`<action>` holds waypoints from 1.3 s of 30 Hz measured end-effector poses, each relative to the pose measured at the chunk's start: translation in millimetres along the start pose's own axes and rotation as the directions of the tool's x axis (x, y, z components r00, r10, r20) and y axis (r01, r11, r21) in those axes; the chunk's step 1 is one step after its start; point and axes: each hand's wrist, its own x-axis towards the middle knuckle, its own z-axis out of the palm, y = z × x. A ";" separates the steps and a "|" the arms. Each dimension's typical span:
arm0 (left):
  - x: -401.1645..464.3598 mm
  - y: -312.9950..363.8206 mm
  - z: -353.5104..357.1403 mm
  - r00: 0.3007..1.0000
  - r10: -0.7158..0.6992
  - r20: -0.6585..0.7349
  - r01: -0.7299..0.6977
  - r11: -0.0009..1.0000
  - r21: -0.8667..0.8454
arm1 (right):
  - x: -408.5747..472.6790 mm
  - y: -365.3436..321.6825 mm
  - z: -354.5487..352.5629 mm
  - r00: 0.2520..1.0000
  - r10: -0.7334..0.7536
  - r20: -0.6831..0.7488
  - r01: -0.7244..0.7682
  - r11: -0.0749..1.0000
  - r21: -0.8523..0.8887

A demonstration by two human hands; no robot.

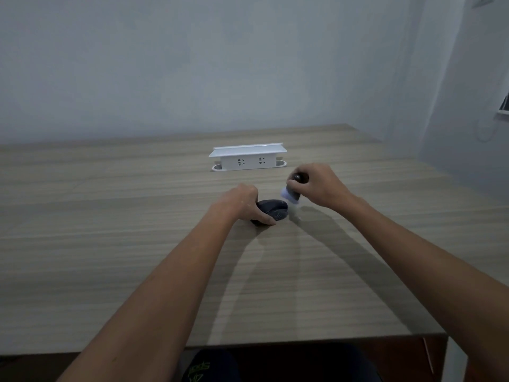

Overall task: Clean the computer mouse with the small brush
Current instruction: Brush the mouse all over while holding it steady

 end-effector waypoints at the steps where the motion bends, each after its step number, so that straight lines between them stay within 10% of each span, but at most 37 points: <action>1: -1.0 -0.2 -0.1 1.000 -0.001 0.003 0.001 1.000 -0.003 | -1.0 -1.0 1.2 1.000 0.002 0.006 -0.003 1.000 0.029; 14: 2.2 -22.5 3.5 0.972 0.221 0.081 -0.191 0.943 -0.274 | -21.4 17.8 2.5 0.990 0.082 0.115 -0.110 0.959 0.261; 26: 10.9 -26.9 11.9 0.976 0.213 0.042 -0.196 0.947 -0.253 | -16.0 15.2 -3.1 0.992 -0.067 0.106 0.077 0.992 -0.096; 39: 14.4 -28.0 15.3 0.977 0.211 0.031 -0.196 0.944 -0.266 | -19.0 -0.7 0.5 0.987 -0.116 0.112 0.122 0.992 -0.046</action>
